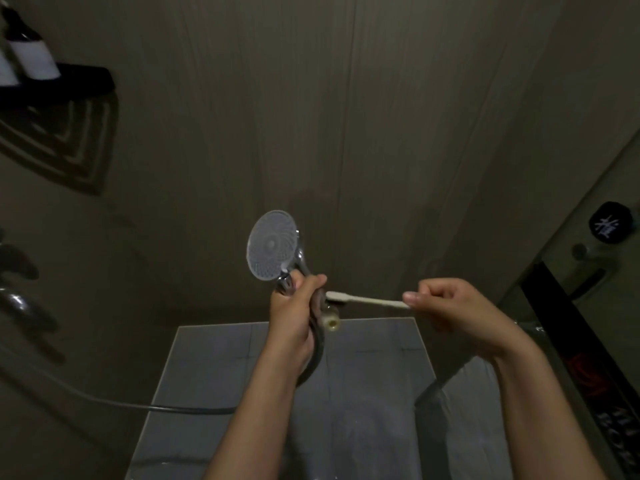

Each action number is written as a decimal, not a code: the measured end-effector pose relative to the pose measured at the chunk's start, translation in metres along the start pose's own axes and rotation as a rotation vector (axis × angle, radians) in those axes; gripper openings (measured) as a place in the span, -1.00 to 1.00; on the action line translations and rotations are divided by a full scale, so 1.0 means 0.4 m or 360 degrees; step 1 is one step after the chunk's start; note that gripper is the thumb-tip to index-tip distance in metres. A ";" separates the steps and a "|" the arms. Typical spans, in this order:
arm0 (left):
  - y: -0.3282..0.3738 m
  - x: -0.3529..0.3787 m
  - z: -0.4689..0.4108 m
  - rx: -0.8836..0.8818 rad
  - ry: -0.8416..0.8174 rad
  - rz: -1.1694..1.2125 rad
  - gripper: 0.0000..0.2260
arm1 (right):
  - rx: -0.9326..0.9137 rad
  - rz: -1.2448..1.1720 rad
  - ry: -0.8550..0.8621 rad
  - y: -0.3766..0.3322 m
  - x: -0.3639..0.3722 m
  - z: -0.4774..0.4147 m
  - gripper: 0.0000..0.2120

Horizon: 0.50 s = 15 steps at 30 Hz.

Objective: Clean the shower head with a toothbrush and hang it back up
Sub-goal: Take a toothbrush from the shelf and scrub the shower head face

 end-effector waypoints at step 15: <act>0.011 -0.015 0.005 -0.0106 0.0199 0.0234 -0.77 | 0.0145 0.0122 0.0073 0.021 -0.025 0.004 -0.63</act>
Point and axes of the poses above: each hand's wrist, its own z-axis away from the middle knuckle, its own x-axis out of the palm, y = z × x, the point moved 6 cm from there along -z, towards the middle knuckle, and after that the axes turned 5 degrees about -z, right-handed, at the moved point
